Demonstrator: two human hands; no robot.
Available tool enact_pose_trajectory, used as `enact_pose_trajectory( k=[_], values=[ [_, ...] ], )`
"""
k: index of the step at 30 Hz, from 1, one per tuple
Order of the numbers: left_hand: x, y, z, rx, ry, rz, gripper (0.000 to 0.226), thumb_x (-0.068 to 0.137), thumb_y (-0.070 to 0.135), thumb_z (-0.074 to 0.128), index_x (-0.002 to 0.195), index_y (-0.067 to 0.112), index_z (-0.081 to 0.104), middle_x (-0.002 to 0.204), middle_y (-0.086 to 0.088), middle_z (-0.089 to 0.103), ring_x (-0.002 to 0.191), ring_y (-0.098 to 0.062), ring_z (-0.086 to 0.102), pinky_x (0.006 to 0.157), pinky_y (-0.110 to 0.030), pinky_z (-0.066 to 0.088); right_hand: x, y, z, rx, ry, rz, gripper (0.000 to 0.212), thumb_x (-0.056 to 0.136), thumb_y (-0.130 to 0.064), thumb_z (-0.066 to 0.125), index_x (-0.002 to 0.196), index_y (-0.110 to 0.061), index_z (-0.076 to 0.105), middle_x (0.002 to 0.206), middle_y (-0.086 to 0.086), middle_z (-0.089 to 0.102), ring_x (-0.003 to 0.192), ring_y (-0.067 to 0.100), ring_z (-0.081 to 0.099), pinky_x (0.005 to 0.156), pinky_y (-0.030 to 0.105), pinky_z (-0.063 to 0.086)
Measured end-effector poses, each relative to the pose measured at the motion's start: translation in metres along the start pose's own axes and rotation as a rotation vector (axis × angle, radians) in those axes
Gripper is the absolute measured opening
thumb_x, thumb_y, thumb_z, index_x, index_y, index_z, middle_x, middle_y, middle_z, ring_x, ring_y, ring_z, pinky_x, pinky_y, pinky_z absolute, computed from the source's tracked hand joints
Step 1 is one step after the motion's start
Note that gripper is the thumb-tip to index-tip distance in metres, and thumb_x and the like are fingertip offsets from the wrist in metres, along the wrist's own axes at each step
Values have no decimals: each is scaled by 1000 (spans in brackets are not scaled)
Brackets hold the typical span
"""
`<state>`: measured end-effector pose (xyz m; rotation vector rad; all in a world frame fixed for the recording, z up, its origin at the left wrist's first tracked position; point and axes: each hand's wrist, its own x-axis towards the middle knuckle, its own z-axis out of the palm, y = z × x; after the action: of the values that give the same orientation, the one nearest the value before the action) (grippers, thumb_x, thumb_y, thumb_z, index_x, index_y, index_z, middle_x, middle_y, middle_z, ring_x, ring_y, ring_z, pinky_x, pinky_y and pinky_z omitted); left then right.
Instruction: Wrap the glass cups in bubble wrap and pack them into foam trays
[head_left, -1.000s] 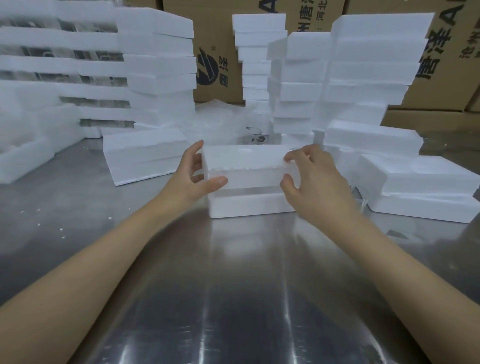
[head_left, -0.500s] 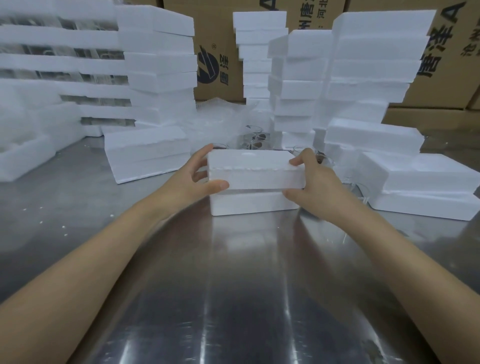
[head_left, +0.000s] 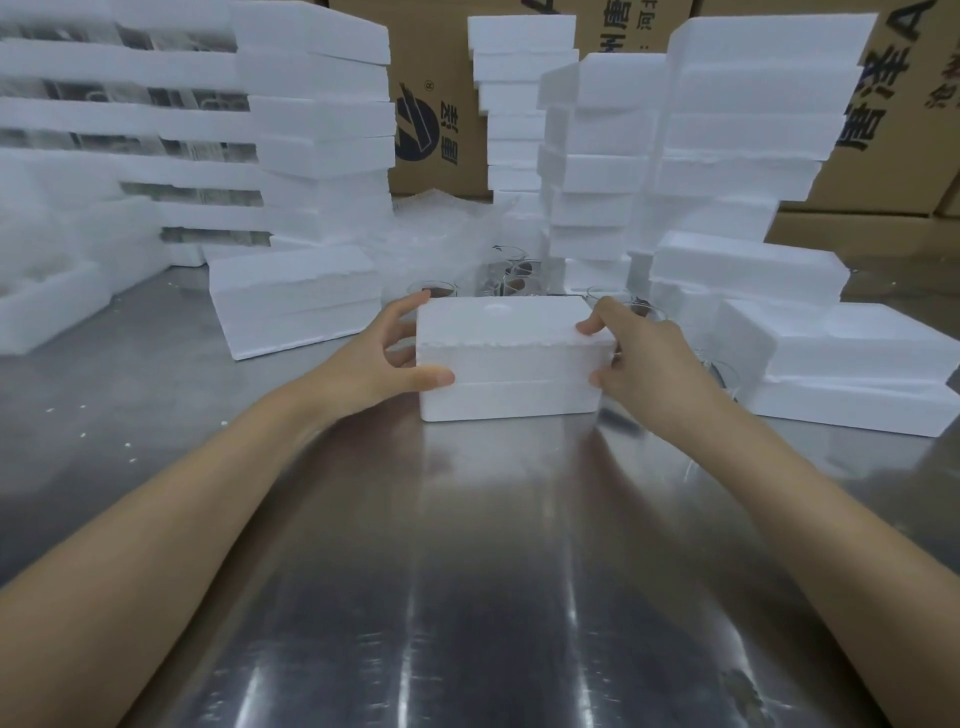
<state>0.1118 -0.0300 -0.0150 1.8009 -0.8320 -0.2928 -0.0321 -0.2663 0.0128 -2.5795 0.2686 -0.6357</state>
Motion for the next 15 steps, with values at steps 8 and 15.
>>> enact_pose_trajectory(
  k=[8, 15],
  values=[
    [5, -10, -2, 9, -38, 4, 104, 55, 47, 89, 137, 54, 26, 131, 20, 48, 117, 2, 55, 89, -12, 46, 2, 7, 0, 10, 8, -16, 30, 88, -7, 62, 114, -22, 57, 73, 2, 48, 62, 16, 48, 48, 9, 34],
    [6, -16, -4, 69, -45, 21, 106, 46, 55, 91, 129, 68, 25, 138, 19, 44, 125, -1, 50, 99, -19, 45, 0, -1, 13, -20, 62, -35, 24, 94, -17, 59, 117, -14, 53, 84, 18, 61, 73, 31, 52, 63, 33, 36]
  ],
)
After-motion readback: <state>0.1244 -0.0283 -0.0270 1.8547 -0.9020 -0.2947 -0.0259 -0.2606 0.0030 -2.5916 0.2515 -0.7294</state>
